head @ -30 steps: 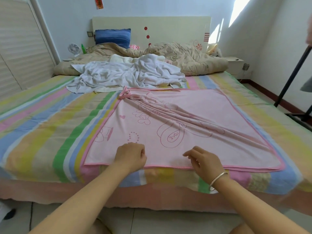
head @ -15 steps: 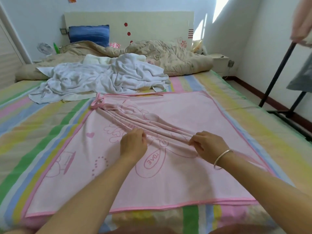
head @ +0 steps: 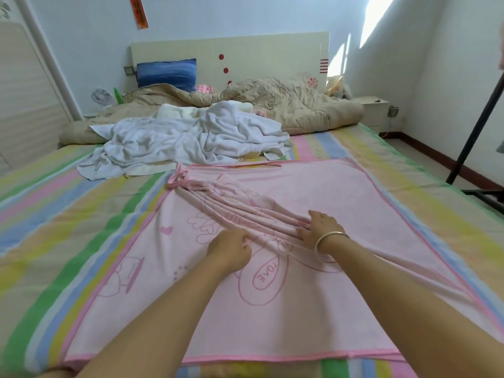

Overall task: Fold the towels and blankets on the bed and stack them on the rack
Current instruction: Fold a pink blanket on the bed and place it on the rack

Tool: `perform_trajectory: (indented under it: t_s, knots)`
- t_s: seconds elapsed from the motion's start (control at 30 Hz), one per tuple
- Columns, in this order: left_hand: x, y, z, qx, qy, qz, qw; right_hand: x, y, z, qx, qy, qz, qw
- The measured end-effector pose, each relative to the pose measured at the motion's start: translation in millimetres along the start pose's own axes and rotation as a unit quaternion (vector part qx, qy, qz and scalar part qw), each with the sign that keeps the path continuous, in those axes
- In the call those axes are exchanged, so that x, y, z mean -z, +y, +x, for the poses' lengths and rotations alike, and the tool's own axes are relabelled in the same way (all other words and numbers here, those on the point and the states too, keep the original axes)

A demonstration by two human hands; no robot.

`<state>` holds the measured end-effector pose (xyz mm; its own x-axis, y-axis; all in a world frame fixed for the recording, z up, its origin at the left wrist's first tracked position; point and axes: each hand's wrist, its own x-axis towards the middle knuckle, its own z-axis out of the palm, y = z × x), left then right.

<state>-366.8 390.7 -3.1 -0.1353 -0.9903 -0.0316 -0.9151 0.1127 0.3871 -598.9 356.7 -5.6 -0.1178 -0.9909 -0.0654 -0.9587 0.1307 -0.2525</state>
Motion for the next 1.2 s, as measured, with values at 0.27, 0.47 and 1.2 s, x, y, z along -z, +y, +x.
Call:
perform_trajectory:
  t_s: [0.27,0.47,1.2]
  knots:
    - [18.3,-12.3,32.0,0.05,0.065,-0.066,0.994,-16.1,-43.1,4.8,0.138,0.021,-0.044,0.989]
    - [6.0,-11.3,78.1,-0.054,0.15,-0.039,0.986,-42.7,-35.3,-17.0,0.464,0.118,-0.072,0.875]
    - [12.6,-66.4,151.9,0.185,0.101,-0.093,0.973,-55.0,-158.7,150.9,-0.019,-0.309,0.582,0.752]
